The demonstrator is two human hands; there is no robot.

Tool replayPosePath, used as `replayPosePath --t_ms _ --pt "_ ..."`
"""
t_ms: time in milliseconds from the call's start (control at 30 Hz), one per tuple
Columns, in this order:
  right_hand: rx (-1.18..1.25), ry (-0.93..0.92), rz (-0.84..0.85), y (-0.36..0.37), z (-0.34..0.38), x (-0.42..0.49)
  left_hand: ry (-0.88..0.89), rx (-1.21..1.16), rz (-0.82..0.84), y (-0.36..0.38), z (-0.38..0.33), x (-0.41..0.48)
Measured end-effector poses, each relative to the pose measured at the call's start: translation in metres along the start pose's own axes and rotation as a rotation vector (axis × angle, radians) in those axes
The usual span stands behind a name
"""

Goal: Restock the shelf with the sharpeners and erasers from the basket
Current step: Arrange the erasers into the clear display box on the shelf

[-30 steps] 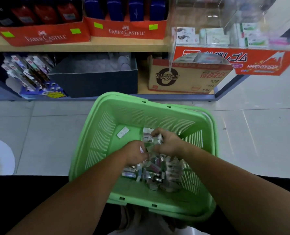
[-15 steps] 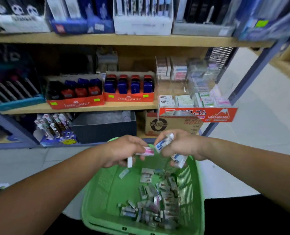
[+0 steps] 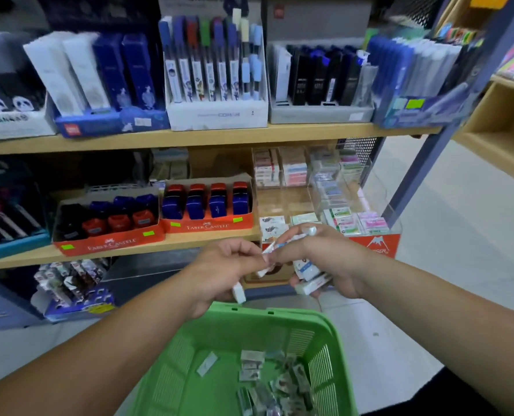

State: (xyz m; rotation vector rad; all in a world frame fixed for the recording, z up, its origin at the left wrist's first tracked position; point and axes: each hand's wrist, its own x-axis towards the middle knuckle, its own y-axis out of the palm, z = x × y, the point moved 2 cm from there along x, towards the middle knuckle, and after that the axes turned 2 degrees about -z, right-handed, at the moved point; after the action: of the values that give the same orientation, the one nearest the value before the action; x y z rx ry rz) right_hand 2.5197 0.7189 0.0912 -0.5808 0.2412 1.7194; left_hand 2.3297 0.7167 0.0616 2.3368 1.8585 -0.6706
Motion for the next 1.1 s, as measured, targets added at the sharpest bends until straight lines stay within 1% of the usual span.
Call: replayPosePath --t_ms 67,167,267,367,500,600,667,800,933,1000,1033,1100 --pt "0.024 -0.018 -0.004 -0.008 0.004 0.005 0.019 -0.022 0.003 0.009 -0.005 0.008" --pt "0.088 -0.080 -0.053 -0.031 0.012 0.017 0.065 -0.070 -0.030 0.023 -0.019 0.022" --pt "0.080 -0.155 -0.162 -0.063 0.015 0.027 0.143 -0.064 -0.062 0.035 -0.038 0.042" --pt "0.133 -0.205 -0.253 -0.095 0.010 0.028 0.175 0.044 -0.060 0.050 -0.058 0.067" --pt "0.258 -0.175 -0.293 -0.138 0.001 0.015 0.263 0.280 -0.014 0.078 -0.092 0.101" --pt "0.327 -0.159 -0.435 -0.167 -0.009 0.012 0.346 0.421 -0.007 0.107 -0.113 0.128" --pt "0.352 -0.130 -0.494 -0.179 -0.018 0.012 0.392 0.523 -0.001 0.130 -0.123 0.146" --pt "0.427 -0.089 -0.502 -0.194 -0.033 0.013 0.440 0.631 0.004 0.172 -0.127 0.173" --pt "0.519 -0.102 -0.506 -0.203 -0.042 0.014 0.482 0.771 -0.088 0.188 -0.121 0.184" --pt "0.558 -0.096 -0.507 -0.208 -0.047 0.018 0.504 0.814 -0.106 0.191 -0.122 0.184" --pt "0.576 -0.092 -0.510 -0.210 -0.050 0.020 0.522 0.858 -0.108 0.193 -0.123 0.183" --pt "0.593 -0.086 -0.517 -0.213 -0.053 0.022 0.582 1.023 -0.121 0.196 -0.125 0.180"
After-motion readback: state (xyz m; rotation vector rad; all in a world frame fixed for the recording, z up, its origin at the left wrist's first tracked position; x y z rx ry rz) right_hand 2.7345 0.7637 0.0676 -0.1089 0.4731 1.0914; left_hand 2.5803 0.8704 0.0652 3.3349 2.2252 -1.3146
